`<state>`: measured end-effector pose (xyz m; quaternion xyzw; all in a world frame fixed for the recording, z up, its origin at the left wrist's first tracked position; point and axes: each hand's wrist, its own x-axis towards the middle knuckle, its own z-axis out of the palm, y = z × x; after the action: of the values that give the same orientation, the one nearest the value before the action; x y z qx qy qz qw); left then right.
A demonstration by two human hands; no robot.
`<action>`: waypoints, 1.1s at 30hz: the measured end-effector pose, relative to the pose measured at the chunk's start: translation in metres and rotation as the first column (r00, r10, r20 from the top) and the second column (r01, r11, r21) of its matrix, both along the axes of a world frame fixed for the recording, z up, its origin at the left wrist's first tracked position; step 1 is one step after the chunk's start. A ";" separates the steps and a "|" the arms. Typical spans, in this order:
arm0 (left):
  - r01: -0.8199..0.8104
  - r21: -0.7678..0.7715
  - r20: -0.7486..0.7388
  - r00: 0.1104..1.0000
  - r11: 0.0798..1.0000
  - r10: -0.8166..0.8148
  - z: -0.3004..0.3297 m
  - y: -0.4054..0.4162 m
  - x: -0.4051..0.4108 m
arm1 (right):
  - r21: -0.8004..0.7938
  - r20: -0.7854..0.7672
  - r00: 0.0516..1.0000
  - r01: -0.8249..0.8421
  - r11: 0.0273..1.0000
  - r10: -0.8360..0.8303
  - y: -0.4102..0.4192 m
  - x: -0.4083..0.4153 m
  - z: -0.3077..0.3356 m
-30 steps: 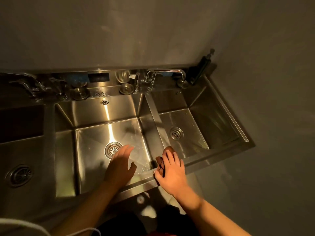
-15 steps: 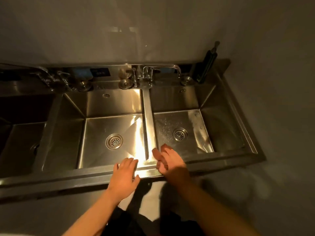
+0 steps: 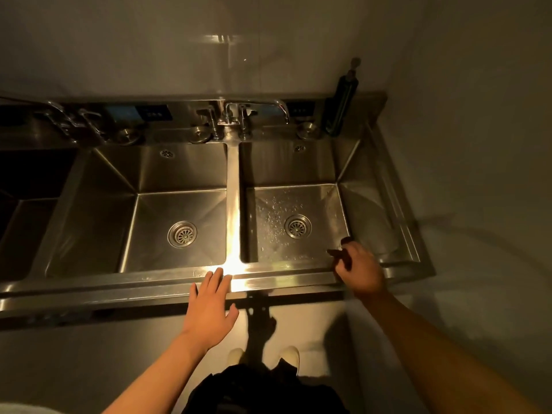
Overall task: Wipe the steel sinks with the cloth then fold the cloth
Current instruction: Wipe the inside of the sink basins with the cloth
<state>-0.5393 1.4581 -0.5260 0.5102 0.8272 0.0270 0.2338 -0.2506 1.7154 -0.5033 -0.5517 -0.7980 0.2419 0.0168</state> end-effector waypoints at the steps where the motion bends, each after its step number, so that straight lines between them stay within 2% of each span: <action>1: -0.005 0.005 0.004 1.000 1.000 0.005 0.000 0.001 0.001 | 0.020 0.008 1.000 0.014 1.000 -0.014 -0.002 -0.002 -0.001; 6: 0.013 -0.001 0.003 1.000 1.000 -0.013 0.000 0.002 -0.006 | 0.089 0.062 0.996 0.052 0.995 -0.058 -0.021 -0.030 0.000; 15: 0.078 -0.056 -0.001 0.997 0.995 -0.078 0.005 0.000 -0.010 | -0.001 0.076 0.988 -0.137 0.991 0.137 -0.082 -0.127 0.000; 21: 0.064 -0.056 -0.027 0.998 0.996 -0.065 0.001 0.003 -0.007 | 0.093 0.068 0.960 -0.276 0.957 0.270 -0.113 -0.167 -0.006; 24: 0.043 -0.006 -0.009 0.999 0.999 -0.043 -0.003 0.003 0.002 | 0.087 0.049 0.948 -0.316 0.945 0.313 -0.111 -0.165 -0.012; 27: 0.128 0.024 -0.002 0.992 0.991 -0.128 -0.010 0.014 0.019 | 0.070 -0.006 0.925 -0.378 0.923 0.380 -0.096 -0.148 -0.017; 33: 0.188 -0.011 -0.013 0.982 0.982 -0.188 -0.013 0.073 0.073 | 0.141 -0.139 0.930 -0.322 0.936 0.340 -0.048 -0.062 -0.023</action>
<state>-0.4665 1.5310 -0.5392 0.5850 0.7772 -0.0027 0.2320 -0.3130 1.6670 -0.5260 -0.3858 -0.8883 0.2385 0.0723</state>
